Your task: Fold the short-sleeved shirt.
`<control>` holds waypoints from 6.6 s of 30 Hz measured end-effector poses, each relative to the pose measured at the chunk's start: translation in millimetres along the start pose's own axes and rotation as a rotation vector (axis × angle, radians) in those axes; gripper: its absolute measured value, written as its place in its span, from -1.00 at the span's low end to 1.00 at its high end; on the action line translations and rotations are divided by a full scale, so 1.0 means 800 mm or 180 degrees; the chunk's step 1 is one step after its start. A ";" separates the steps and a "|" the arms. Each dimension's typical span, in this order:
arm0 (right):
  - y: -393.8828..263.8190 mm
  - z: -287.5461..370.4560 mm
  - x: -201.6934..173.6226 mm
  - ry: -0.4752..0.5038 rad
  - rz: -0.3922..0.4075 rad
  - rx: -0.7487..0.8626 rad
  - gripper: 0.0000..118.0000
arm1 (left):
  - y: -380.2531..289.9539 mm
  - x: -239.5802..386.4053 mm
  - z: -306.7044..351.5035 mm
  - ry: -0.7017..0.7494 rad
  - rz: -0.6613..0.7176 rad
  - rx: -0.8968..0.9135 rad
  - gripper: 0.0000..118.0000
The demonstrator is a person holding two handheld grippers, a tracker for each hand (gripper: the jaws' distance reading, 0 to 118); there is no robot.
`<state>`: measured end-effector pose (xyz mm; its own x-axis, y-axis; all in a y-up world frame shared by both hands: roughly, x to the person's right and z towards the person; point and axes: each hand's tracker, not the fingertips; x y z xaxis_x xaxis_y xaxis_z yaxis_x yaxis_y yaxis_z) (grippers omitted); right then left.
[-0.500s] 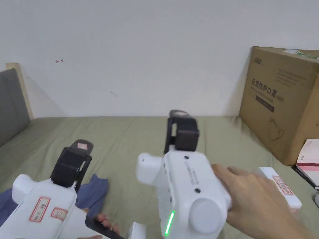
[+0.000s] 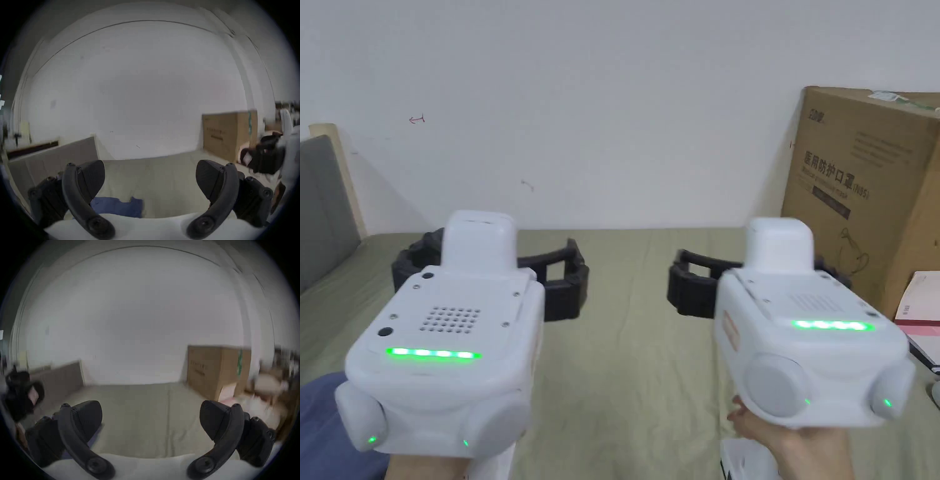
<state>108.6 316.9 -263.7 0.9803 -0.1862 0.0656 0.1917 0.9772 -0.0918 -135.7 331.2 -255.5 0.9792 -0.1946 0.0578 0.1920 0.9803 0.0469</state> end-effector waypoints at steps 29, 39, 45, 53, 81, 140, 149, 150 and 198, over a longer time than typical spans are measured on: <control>-0.017 0.013 -0.016 -0.0331 0.0582 0.0080 -0.97 | -0.016 0.009 0.001 -0.0218 0.0491 -0.0479 -1.00; -0.020 -0.011 -0.123 0.0584 0.0655 -0.0043 -0.97 | -0.018 -0.092 0.038 0.0477 0.0422 -0.0576 -1.00; -0.053 -0.009 -0.222 0.1209 0.0812 -0.0159 -0.97 | -0.039 -0.180 0.087 0.1049 0.0567 -0.0802 -1.00; -0.086 -0.014 -0.259 0.1454 0.0839 -0.0397 -0.97 | -0.091 -0.231 0.071 0.1269 0.0744 -0.1275 -1.00; -0.199 -0.136 -0.195 0.1108 0.0748 -0.1494 -0.97 | -0.382 -0.220 -0.183 0.1087 0.1301 -0.3821 -0.96; -0.107 -0.081 0.071 -0.0185 0.0280 -0.1315 -0.97 | -0.283 -0.055 -0.223 -0.0724 0.1303 -0.3461 0.84; -0.144 -0.112 0.081 -0.0217 0.0296 -0.1632 -0.97 | -0.355 -0.010 -0.251 -0.0386 0.0570 -0.3835 0.03; -0.147 -0.115 0.083 -0.0230 0.0281 -0.1662 -0.97 | -0.348 -0.006 -0.250 -0.0297 0.0493 -0.3819 -0.14; 0.244 -0.280 0.117 -0.0375 -0.0103 -0.1398 -0.95 | 0.072 -0.154 -0.255 0.0262 0.0108 -0.1740 -0.95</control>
<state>248.1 467.4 -498.1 0.9664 -0.1780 0.1856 0.2487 0.8302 -0.4989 -232.0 418.5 -463.4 0.9831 -0.1806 -0.0289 0.1449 0.8655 -0.4795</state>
